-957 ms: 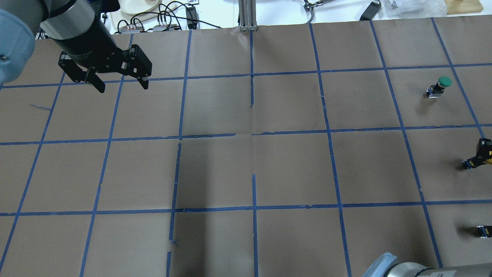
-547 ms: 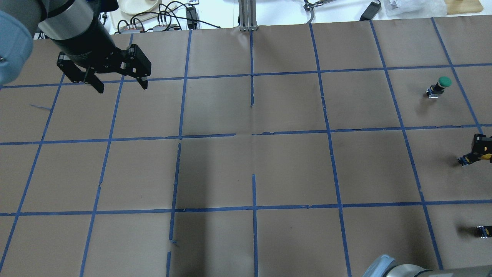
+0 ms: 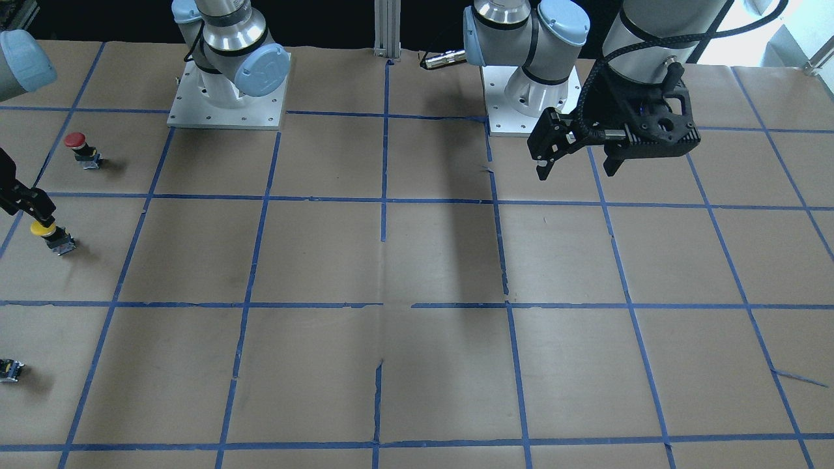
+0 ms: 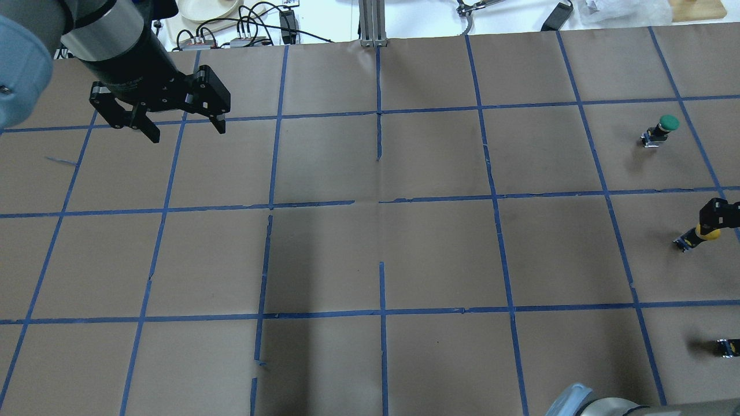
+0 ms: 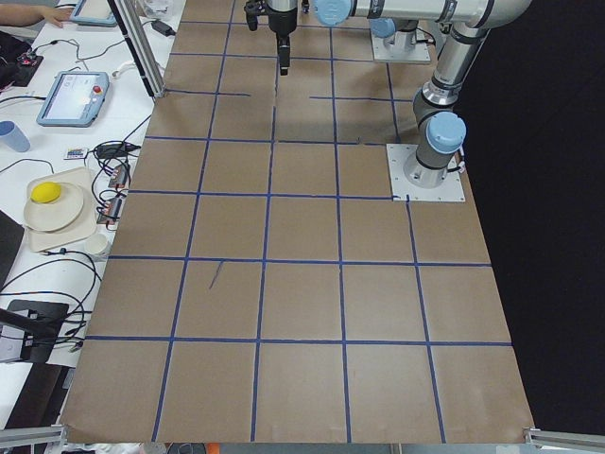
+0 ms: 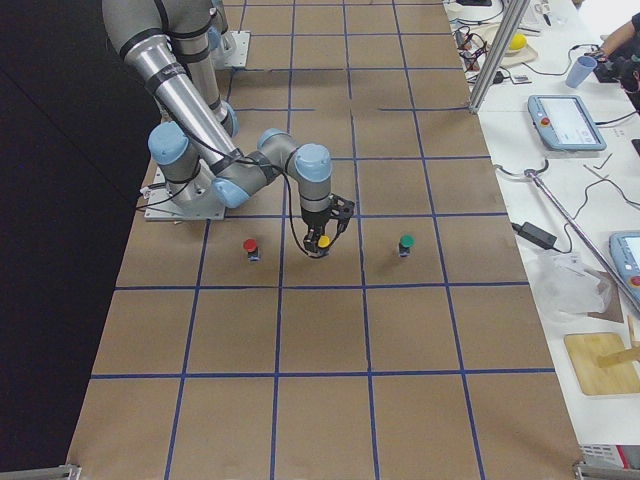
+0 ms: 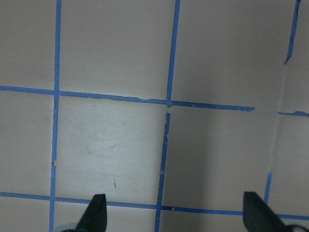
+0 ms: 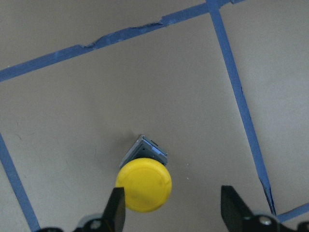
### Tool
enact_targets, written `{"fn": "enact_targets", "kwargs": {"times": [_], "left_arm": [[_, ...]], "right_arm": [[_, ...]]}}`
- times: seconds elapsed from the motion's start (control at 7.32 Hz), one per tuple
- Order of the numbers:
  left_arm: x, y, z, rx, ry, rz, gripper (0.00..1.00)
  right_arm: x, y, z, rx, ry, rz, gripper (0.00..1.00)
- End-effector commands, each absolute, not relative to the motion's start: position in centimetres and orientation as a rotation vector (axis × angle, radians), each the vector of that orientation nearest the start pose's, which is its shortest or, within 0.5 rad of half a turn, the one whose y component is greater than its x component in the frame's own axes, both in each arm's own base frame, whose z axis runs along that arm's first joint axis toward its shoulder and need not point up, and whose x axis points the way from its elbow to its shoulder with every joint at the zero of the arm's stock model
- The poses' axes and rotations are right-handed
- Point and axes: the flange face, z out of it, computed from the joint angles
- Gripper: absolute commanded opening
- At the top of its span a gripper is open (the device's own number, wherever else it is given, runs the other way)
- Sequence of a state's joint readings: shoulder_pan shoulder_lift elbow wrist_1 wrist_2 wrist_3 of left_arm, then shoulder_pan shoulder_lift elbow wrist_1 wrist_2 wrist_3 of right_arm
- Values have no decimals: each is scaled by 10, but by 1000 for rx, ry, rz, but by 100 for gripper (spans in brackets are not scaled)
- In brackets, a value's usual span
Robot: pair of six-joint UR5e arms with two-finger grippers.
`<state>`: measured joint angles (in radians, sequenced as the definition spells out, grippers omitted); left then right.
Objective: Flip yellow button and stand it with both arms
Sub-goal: 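Open the right gripper to release the upright button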
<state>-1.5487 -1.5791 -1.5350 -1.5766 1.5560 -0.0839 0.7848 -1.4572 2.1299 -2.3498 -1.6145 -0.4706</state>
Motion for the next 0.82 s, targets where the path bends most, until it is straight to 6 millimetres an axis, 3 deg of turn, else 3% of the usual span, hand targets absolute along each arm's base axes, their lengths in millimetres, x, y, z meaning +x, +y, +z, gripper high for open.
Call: {"fn": "enact_targets", "kwargs": {"times": [0.0,0.14,0.41,0.55,0.68], "left_arm": [[-125,-498,499,-169,3157,-26,100],[-125,-501,502,-167,3158,-38,100],[-125,-502,503,-167,3158,-43,100],[-124,-502,503,-169,3158,-43,100],[-124,-501,503,-169,3158,-43,100]], "right_arm": [[-247,-431,280,492,3214,-126,100],[-252,-439,307,474,3182,-67,100],[-258,-462,382,430,3143,25,100],[-231,-483,431,339,3143,49,100],[-182,-508,473,239,3148,81,100]]}}
